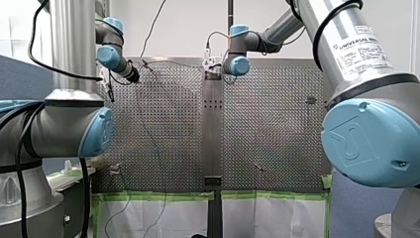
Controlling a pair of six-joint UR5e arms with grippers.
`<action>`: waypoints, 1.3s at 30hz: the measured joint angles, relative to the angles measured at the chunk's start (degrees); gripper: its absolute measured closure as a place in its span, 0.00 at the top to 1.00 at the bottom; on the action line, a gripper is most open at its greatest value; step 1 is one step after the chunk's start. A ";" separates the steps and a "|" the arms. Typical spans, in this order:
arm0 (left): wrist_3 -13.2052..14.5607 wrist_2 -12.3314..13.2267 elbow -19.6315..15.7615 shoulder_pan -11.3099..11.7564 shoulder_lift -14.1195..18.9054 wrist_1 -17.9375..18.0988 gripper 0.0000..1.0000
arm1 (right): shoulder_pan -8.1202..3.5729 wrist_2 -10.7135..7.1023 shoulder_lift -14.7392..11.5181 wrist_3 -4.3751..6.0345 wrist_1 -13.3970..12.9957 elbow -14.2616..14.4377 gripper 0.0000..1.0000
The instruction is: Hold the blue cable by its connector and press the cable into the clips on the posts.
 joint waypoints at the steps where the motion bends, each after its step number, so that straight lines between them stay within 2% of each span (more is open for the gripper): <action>1: -0.68 0.13 -0.30 -0.10 0.79 -0.35 0.99 | 0.00 0.00 0.00 -0.01 0.04 0.00 0.00; 9: -2.09 0.93 -0.73 -1.00 5.31 -1.04 0.99 | -0.02 0.01 0.00 -0.07 0.13 0.00 0.00; 16: -0.55 0.86 -0.74 -2.05 8.73 -1.83 0.99 | -0.02 -0.02 0.01 -0.08 0.34 0.01 0.00; 24: 2.15 0.59 -0.72 -3.72 9.86 -2.84 0.99 | -0.01 0.00 0.03 -0.08 0.59 0.01 0.00; 30: 5.12 -1.33 -0.67 -5.11 9.91 -2.68 0.99 | 0.00 0.01 0.04 -0.08 0.68 0.01 0.00; 39: 9.92 -6.03 -0.39 -6.97 8.25 -2.89 0.99 | -0.09 0.00 0.08 -0.08 0.79 0.01 0.00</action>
